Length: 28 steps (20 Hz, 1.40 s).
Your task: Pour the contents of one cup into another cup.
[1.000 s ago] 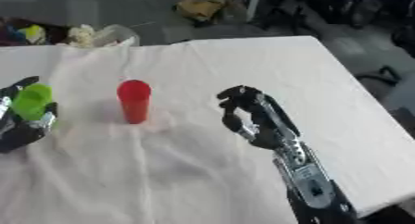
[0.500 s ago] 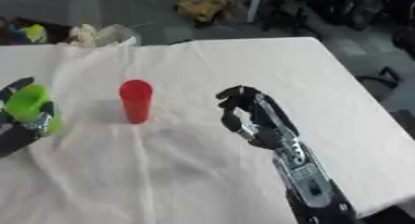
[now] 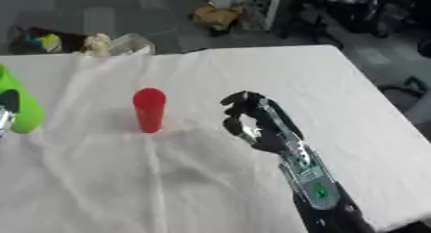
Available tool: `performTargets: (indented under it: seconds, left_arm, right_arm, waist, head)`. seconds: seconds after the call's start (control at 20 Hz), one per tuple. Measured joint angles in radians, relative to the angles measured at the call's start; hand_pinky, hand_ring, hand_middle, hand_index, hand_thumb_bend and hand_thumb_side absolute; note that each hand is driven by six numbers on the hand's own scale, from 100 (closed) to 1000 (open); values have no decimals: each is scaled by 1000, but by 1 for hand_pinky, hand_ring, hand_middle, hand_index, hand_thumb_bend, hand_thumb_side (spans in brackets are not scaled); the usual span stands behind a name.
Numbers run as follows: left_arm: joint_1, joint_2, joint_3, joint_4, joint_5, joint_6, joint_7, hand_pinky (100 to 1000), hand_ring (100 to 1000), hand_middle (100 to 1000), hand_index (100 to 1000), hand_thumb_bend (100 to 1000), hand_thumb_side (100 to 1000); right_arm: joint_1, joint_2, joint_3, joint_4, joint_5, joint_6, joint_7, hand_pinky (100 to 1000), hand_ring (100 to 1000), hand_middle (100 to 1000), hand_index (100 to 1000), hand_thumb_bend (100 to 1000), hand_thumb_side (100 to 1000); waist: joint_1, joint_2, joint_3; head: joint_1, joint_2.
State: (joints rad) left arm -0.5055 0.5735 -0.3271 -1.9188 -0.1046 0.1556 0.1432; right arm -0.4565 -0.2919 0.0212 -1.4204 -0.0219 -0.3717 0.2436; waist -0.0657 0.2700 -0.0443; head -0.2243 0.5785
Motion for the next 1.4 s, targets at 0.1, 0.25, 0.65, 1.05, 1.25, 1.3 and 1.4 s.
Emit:
performTargets:
  seconds: [0.1, 0.25, 0.65, 1.05, 1.25, 1.3, 1.4]
  left_arm:
    - [5, 3, -1, -37, 11, -4, -34, 193, 709, 640, 941, 100, 473]
    - [5, 3, -9, -57, 26, -19, -84, 195, 717, 643, 939, 100, 455]
    - [-3, -23, -63, -59, 39, -51, -188, 198, 731, 650, 939, 100, 428]
    - [-34, -76, -105, -61, 53, -67, -252, 200, 737, 655, 940, 100, 429]
    - [-43, -97, -115, -61, 57, -67, -266, 201, 739, 656, 941, 100, 433]
    - [-45, -101, -117, -61, 59, -66, -268, 201, 739, 656, 941, 100, 433]
    - [-50, -105, -119, -61, 61, -65, -271, 202, 740, 656, 941, 100, 433]
  right_arm:
    - [-26, -18, 13, 40, 12, -5, -4, 693, 371, 376, 684, 645, 581]
    - [-67, -35, 32, 101, 42, -18, -16, 696, 384, 382, 690, 654, 564]
    - [-163, -38, 53, 250, 187, -70, -98, 739, 464, 431, 733, 691, 543]
    - [-234, -17, 54, 361, 350, -118, -190, 831, 559, 490, 762, 730, 546]
    - [-254, -8, 54, 400, 393, -128, -206, 845, 584, 515, 772, 749, 560]
    - [-260, -6, 54, 408, 400, -131, -209, 847, 587, 519, 774, 753, 562]
    - [-269, -2, 54, 421, 413, -134, -212, 849, 592, 534, 779, 764, 570]
  waist:
    - [7, -8, 19]
    - [17, -15, 46]
    - [39, -20, 123]
    - [45, -17, 171]
    - [49, -13, 185]
    - [48, -13, 188]
    - [48, -13, 193]
  head:
    - [-13, 0]
    - [-36, 0]
    - [-101, 0]
    - [-146, -12]
    - [-162, -19]
    - [-165, -19]
    - [-166, -22]
